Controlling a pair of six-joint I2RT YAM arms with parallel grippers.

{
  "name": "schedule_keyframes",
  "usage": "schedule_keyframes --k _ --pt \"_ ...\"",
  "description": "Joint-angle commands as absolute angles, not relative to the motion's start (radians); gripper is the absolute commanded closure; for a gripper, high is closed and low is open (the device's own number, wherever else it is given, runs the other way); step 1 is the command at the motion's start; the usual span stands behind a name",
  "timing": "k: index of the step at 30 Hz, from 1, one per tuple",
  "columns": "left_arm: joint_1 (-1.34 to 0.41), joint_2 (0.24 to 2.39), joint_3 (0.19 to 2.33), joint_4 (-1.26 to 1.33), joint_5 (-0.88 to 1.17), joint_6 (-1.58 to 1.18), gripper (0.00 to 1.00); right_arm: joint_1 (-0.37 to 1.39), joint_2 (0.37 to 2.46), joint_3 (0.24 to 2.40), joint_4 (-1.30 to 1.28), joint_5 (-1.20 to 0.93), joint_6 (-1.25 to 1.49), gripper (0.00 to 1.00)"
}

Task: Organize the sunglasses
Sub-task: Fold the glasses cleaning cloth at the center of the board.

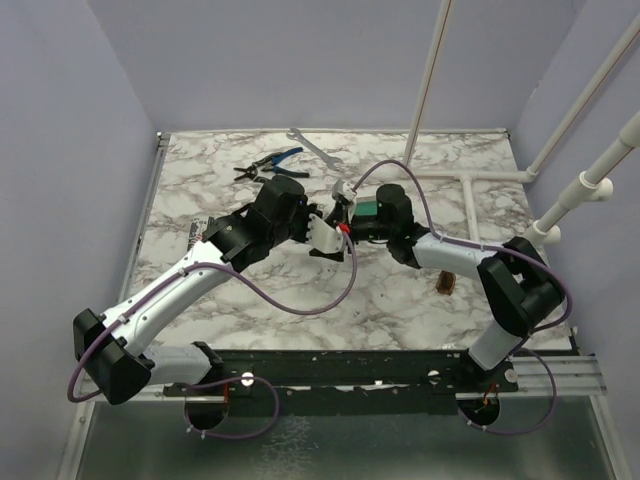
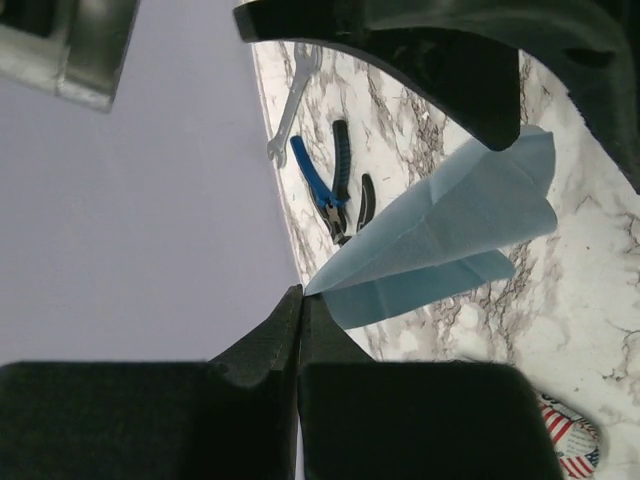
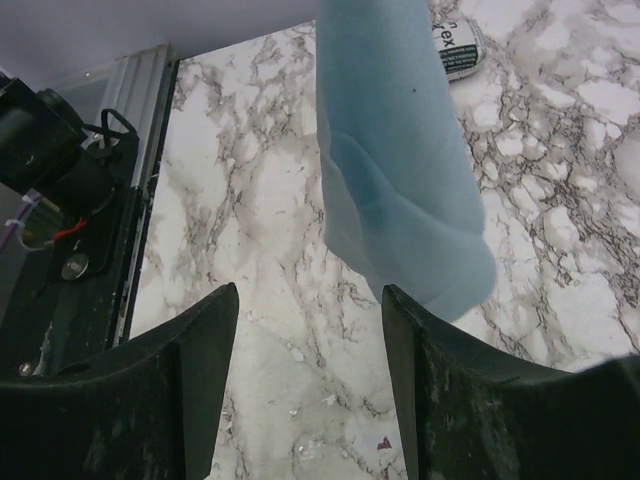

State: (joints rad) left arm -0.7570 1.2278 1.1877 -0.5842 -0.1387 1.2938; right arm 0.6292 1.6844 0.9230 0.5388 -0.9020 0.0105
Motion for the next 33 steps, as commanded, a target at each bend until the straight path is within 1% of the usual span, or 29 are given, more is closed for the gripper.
schedule_keyframes --k 1,5,9,10,13,14,20,27,28,31,33 --pt "-0.773 1.255 1.255 -0.661 -0.195 1.140 1.00 0.634 1.642 0.869 0.637 -0.817 0.100 0.37" --pt "-0.777 1.246 1.247 -0.661 -0.173 1.164 1.00 0.630 1.663 0.885 0.705 -0.823 0.139 0.36" --pt "-0.776 1.248 1.258 -0.661 -0.181 1.171 1.00 0.622 1.696 0.923 0.730 -0.863 0.153 0.37" --pt "-0.776 1.250 1.260 -0.661 -0.184 1.169 1.00 0.621 1.701 0.930 0.732 -0.864 0.155 0.40" --pt "-0.776 1.256 1.270 -0.662 -0.197 1.150 1.00 0.620 1.707 0.943 0.721 -0.881 0.146 0.52" --pt "-0.777 1.261 1.277 -0.662 -0.204 1.135 1.00 0.620 1.708 0.945 0.716 -0.890 0.146 0.54" --pt "-0.795 1.323 1.356 -0.712 -0.277 1.057 1.00 0.620 1.730 0.927 0.773 -0.936 0.196 0.55" --pt "-0.798 1.331 1.370 -0.754 -0.247 1.055 1.00 0.620 1.735 0.921 0.837 -0.905 0.248 0.54" --pt "-0.799 1.333 1.371 -0.754 -0.246 1.055 1.00 0.620 1.736 0.921 0.837 -0.898 0.251 0.55" --pt "-0.799 1.337 1.377 -0.753 -0.247 1.049 1.00 0.620 1.739 0.930 0.821 -0.870 0.253 0.64" --pt "-0.800 1.341 1.385 -0.755 -0.246 1.037 1.00 0.620 1.750 0.944 0.802 -0.868 0.251 0.68"
